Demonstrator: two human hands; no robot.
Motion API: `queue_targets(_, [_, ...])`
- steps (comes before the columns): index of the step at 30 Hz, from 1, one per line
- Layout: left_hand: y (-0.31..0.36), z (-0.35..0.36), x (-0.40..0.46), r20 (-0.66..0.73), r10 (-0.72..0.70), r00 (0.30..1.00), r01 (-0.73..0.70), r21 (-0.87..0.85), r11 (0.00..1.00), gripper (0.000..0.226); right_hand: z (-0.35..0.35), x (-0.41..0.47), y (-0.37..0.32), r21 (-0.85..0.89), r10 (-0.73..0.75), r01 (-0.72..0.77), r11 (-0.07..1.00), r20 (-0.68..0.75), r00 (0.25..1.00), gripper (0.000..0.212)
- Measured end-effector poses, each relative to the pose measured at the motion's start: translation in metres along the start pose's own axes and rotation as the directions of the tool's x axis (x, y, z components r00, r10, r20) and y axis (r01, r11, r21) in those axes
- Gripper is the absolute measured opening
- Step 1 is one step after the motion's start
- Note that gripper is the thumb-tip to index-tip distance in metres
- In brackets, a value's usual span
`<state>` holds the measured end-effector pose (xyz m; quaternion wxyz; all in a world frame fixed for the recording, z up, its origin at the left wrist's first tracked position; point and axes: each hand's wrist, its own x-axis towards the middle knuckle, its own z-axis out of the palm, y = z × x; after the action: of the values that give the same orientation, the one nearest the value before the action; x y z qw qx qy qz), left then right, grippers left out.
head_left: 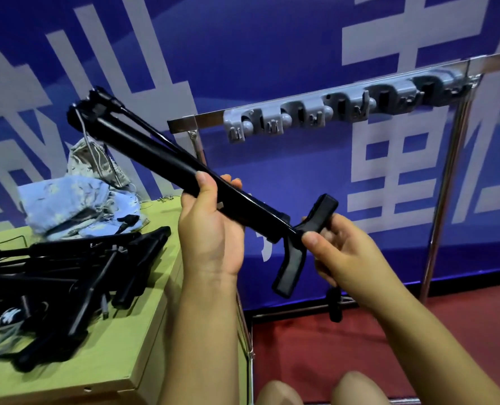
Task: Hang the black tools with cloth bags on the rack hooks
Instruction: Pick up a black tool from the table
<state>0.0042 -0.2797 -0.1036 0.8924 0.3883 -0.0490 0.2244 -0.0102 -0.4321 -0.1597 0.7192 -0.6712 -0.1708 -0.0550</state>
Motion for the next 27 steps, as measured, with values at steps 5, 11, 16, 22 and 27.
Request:
queue_targets(5, [-0.003, -0.008, 0.007, 0.0, -0.165, 0.986, 0.164, -0.054, 0.985, 0.018, -0.015, 0.006, 0.0, -0.031, -0.103, 0.105, 0.994, 0.056, 0.993, 0.05])
queue_targets(11, [-0.017, 0.004, 0.004, -0.082, -0.16, 0.984, 0.144, -0.174, 0.974, 0.027, -0.037, -0.001, 0.004, -0.193, -0.142, 0.146, 0.97, 0.032, 0.989, 0.042])
queue_targets(16, [-0.029, 0.026, -0.002, -0.125, -0.125, 0.984, 0.081, -0.312, 0.947, 0.023, -0.07, -0.021, -0.001, -0.604, -0.168, -0.056, 0.795, -0.309, 0.936, 0.034])
queue_targets(22, [-0.052, 0.054, -0.017, -0.031, -0.256, 0.966, 0.225, -0.385, 0.895, 0.03, -0.09, -0.02, -0.007, 0.449, 0.292, -0.198, 0.871, -0.149, 0.945, 0.035])
queue_targets(27, [-0.084, 0.042, -0.036, 0.089, -0.447, 0.89, 0.45, -0.326, 0.831, 0.028, -0.115, -0.003, -0.032, 0.566, 0.13, 0.109, 0.817, -0.366, 0.921, 0.013])
